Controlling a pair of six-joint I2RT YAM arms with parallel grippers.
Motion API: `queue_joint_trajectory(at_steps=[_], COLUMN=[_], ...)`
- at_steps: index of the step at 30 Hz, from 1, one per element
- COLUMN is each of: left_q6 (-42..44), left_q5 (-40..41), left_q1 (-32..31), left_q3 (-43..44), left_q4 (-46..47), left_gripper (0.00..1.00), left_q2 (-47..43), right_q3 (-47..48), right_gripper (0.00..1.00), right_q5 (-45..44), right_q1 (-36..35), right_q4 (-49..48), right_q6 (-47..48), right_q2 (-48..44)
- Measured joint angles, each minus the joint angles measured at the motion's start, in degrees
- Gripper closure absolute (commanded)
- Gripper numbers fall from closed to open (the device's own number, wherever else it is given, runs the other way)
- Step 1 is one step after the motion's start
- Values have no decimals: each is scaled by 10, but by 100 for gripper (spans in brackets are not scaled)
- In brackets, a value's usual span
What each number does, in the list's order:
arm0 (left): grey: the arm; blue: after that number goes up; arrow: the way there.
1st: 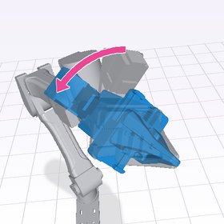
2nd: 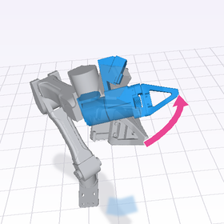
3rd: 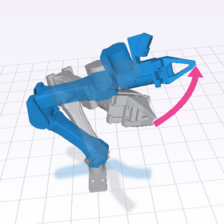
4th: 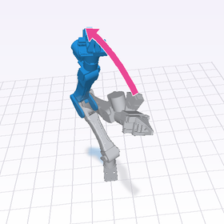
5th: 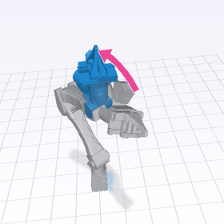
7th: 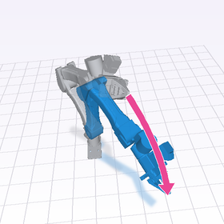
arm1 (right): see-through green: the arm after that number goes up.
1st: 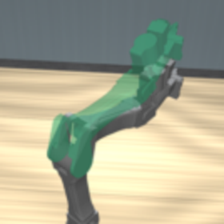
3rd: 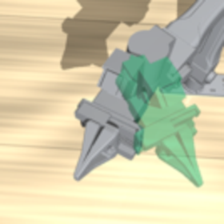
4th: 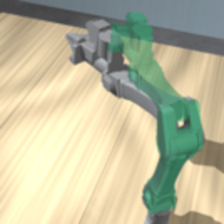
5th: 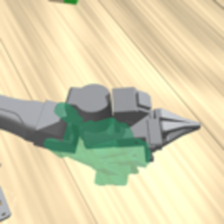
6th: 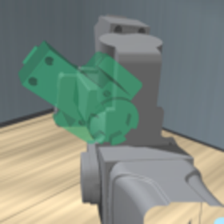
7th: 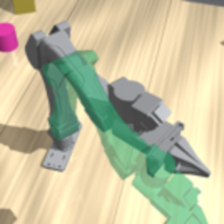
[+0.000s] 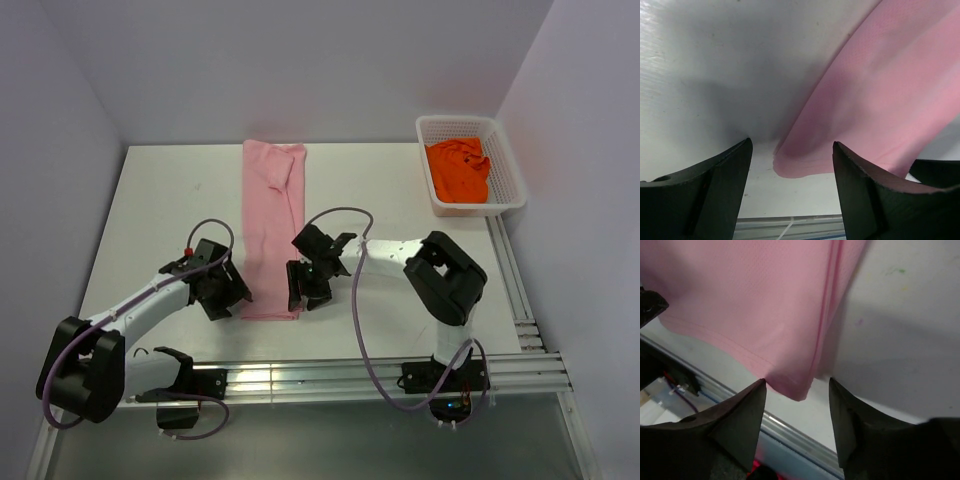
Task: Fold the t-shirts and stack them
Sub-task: Grab the bottom of the folded rectangular tshirt with both arms, then fold the folded rectangular tshirt in 1/3 of the way
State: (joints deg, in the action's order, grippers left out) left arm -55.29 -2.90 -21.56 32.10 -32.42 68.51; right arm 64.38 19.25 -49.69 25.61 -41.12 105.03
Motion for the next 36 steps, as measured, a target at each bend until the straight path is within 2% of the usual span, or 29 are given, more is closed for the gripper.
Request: queue_joint_trajectory(at_steps=[1,2,4,5,6,7,9,10,11,15,22,28,32,36], left_q6=[-1,-2,-5,-6,-9,-12,-14,-16,-16,-15,-14,-14,-12,-7], left_q5=[-1,-2,-2,-3,-3,-3,-3,-5,-5,-13,-28,-49,-48,-42], left_q1=[-1,-2,-3,-3,-3,-3,-3,-3,-3,-4,-8,-16,-17,-16], left_q3=[0,0,-4,-5,-7,-9,-10,-11,-12,-13,-8,35,83,148], left_q4=[3,6,15,18,21,26,33,37,42,58,38,-30,-65,-92], left_gripper=[30,33,38,43,45,52,60,70,87,99,100,100,100,100], left_q2=[0,0,0,0,0,1,5,8,12,26,10,-59,-63,-28], right_q3=[0,0,1,1,1,1,0,0,-1,-2,-2,2,52,122], right_gripper=[46,57,69,80,82,85,90,91,93,98,100,100,100,100], right_q5=[4,9,12,14,16,14,14,14,14,14,-5,-37,-50,-57], right_q1=[-1,-2,-5,-7,-8,-10,-11,-12,-12,-12,-13,-13,-11,4], right_q4=[-5,-10,-18,-21,-23,-25,-27,-28,-29,-29,6,80,131,181], right_q6=[-3,-5,-8,-9,-10,-12,-13,-13,-14,-13,10,36,48,61], right_q2=[6,11,18,22,25,28,29,29,29,29,12,-73,-94,-79])
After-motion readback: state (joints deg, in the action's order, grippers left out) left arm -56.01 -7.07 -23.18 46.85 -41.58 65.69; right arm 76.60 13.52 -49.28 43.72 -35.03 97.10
